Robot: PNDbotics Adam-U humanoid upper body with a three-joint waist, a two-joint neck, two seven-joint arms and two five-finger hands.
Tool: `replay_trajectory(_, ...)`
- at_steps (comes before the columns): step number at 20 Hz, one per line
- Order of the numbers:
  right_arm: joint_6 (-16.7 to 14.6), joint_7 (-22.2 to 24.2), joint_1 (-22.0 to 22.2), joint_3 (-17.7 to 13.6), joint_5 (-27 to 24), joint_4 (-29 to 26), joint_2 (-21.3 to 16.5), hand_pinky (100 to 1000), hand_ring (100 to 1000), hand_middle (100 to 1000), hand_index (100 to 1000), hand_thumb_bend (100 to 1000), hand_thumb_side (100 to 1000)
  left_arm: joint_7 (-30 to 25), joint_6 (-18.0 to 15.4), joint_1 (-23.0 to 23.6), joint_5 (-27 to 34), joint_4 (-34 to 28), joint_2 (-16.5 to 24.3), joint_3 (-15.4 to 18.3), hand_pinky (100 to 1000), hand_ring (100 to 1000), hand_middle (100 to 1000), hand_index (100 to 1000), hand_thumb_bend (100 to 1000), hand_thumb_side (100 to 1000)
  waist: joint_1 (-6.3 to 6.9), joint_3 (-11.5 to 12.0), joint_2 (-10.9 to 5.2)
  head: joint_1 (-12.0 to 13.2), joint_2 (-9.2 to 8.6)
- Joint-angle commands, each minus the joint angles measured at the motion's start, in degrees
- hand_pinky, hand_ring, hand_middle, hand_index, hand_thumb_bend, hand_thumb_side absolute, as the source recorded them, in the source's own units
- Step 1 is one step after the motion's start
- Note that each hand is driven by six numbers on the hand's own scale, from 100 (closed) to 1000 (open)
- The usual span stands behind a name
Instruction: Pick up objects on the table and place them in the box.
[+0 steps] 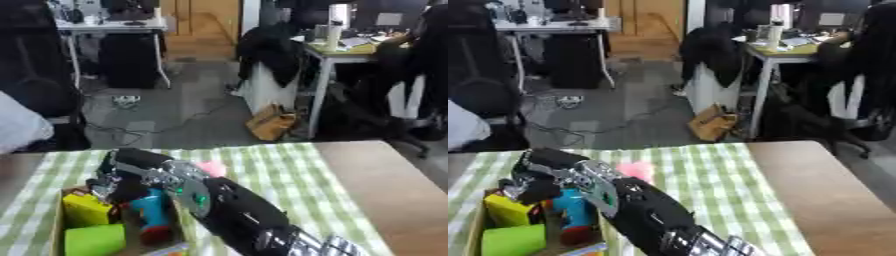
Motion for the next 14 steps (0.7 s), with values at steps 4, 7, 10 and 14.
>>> replay_trajectory(4,-3.1,-2.5,-1.0,-0.8,4.3,0.1,-0.8,100,100,100,448,100,754,1.3,-1.0,-1.0,-0.5,-0.8,0.0,0.4,833,872,826,856,267,1000,-0.53,0.1,0.52,-0.5,-0.78)
replay_trajectory(7,-4.3,-3.3,-1.0,-0.9,5.5,0.4,-0.9,100,100,104,455,100,758,1.3,-1.0,-1.2,-0.4,-0.8,-0.1,0.3,833,872,825,856,267,1000,-0.57,0.2,0.69,-0.9,-1.16)
replay_trajectory(10,-6.2,-4.4,-0.8,-1.0,6.5,0.5,-1.3,100,100,113,459,100,761,1.2,-1.1,-1.6,-0.3,-0.8,-0.7,0.1,833,872,825,856,267,1000,-0.6,0.4,1.13,-1.8,-1.76)
replay_trajectory(14,-10.1,-7.5,-0.7,-1.2,8.7,0.2,-1.8,100,100,151,478,100,792,1.0,-1.2,-2.0,0.0,-0.8,-1.3,-0.1,833,872,825,855,266,1000,-0.61,0.7,1.68,-3.1,-2.43)
